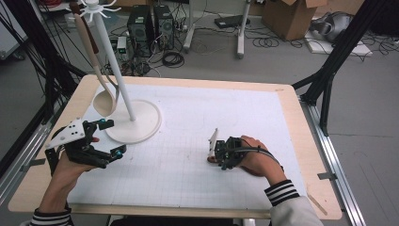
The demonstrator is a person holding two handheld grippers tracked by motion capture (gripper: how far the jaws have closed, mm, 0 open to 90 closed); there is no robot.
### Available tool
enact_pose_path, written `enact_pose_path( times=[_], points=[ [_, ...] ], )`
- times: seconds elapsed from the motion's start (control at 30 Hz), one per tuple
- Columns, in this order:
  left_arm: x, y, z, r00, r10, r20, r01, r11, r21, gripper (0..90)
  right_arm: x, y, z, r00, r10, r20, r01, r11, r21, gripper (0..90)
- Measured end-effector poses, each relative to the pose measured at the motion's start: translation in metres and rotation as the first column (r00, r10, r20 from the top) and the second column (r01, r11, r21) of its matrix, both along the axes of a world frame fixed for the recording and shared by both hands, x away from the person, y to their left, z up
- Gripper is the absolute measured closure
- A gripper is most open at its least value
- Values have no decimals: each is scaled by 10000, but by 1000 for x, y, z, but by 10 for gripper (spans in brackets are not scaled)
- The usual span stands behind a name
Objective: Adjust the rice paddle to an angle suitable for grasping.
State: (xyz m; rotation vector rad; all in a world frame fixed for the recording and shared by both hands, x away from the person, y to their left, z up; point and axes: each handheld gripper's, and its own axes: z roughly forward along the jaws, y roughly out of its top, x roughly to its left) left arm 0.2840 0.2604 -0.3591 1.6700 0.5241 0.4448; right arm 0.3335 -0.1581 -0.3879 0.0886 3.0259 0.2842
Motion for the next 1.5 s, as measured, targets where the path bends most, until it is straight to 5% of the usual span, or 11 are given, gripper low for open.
enact_pose_path(
  times=[0.27, 0.43, 0.53, 1.0, 1.5],
  points=[
    [0, -2, 0, 10000, -16, -14, 16, 10000, 36, 17, 1, -11, 17, 9969, -781, 65, 772, 9923, 967, 469],
    [0, -1, -1, 10000, -7, -9, 7, 10000, 32, 17, 5, -19, 25, 9864, -1645, -7, 1620, 9710, 1755, 131],
    [0, -1, -1, 10000, -19, -17, 19, 10000, 49, 17, 7, -24, 27, 9806, -1961, -58, 1936, 9623, 1909, 12],
    [0, -2, -1, 10000, -18, -28, 18, 10000, 40, 17, 6, -41, 35, 9807, -1953, -93, 1940, 9658, 1720, 6],
    [0, -1, -1, 10000, -49, -32, 49, 10000, 1, 17, 13, -39, 21, 9876, -1517, 408, 1497, 9876, 470, 59]
  ],
)
